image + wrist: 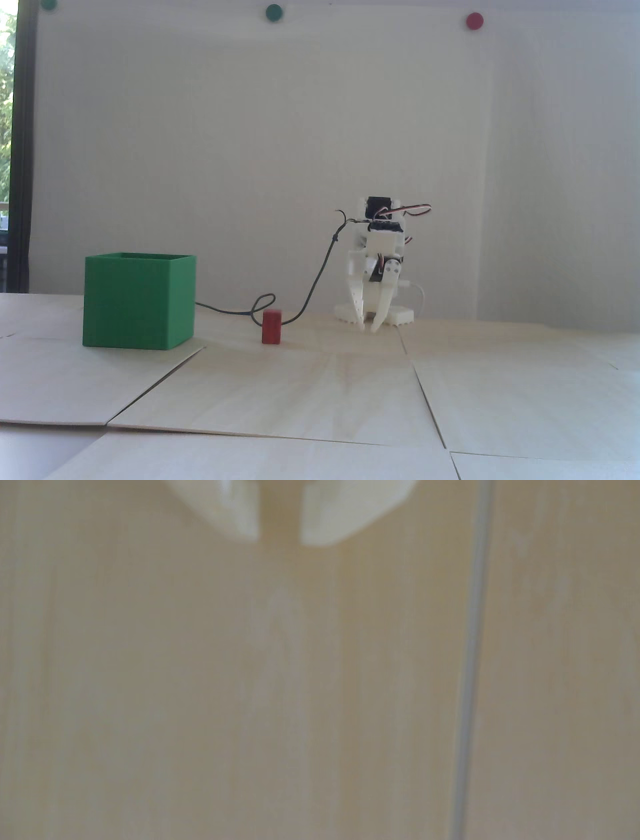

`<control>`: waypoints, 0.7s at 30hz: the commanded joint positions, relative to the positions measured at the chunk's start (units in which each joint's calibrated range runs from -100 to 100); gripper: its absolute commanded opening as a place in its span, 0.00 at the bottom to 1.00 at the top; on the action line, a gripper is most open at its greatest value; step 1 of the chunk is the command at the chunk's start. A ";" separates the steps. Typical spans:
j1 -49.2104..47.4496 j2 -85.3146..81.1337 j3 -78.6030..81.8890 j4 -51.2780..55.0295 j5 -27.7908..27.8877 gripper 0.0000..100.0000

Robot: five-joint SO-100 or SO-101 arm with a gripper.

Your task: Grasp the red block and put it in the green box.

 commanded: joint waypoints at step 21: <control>15.10 43.21 -52.86 4.22 -13.75 0.02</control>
